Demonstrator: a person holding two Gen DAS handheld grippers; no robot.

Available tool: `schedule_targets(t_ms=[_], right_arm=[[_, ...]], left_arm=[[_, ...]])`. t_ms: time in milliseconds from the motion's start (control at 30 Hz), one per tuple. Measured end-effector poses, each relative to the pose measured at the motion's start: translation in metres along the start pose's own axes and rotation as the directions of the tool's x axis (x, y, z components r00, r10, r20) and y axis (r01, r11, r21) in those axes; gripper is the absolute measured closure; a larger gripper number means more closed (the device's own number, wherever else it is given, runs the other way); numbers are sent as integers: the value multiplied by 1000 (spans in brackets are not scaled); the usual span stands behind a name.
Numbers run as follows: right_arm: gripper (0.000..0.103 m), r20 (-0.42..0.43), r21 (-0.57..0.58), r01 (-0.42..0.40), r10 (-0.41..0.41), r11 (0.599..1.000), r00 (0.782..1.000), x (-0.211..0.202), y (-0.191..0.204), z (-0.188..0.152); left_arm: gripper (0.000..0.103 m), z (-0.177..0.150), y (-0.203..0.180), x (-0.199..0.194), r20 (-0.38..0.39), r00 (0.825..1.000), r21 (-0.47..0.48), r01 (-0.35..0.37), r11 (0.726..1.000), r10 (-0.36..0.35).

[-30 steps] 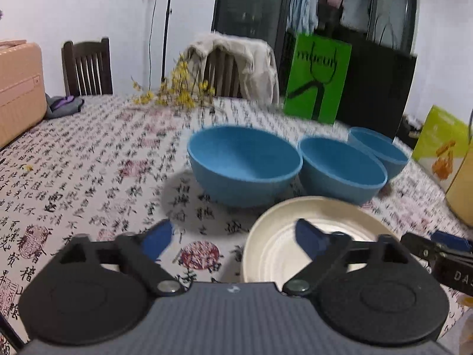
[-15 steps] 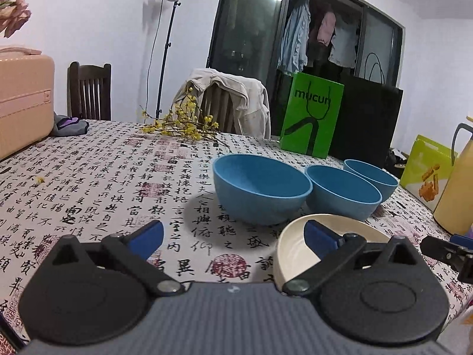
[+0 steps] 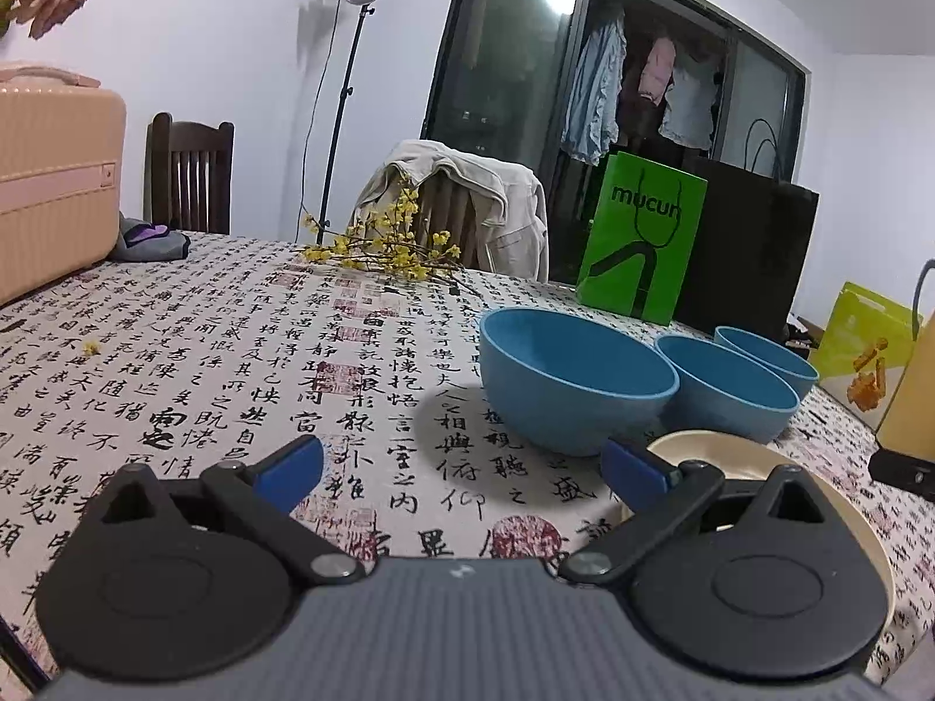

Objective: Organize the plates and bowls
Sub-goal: 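Move both grippers past the plate to the rim of a blue bowl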

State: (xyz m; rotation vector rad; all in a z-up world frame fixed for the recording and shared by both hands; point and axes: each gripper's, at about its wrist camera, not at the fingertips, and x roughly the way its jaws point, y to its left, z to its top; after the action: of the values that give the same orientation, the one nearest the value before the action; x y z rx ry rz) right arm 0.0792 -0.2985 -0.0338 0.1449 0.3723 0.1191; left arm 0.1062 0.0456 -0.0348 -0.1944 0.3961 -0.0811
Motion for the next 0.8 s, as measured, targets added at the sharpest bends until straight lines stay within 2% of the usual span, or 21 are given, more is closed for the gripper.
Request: schedule_targets(t_ms=[200,333,433,800], right_arm=[[0,-8,32,8,-8,999,1000,16,-15,0],[0,4,50,-18,17,999,1000,17,-25,4],[0,5,52,12,-12,999,1000,21,-28,6],[0,-42,47,27,-25,999,999,31,-22,5]], left_arm=[[0,-1,7,19,-2,1000,-13,12,1000,-12],[0,-1,11,24,-5,1000,-26,28,999,-28],[0,-3,10,23,6,1000,-21,31,999,-31],[0,-9,-1,17,46,999,44,18,999,-20]])
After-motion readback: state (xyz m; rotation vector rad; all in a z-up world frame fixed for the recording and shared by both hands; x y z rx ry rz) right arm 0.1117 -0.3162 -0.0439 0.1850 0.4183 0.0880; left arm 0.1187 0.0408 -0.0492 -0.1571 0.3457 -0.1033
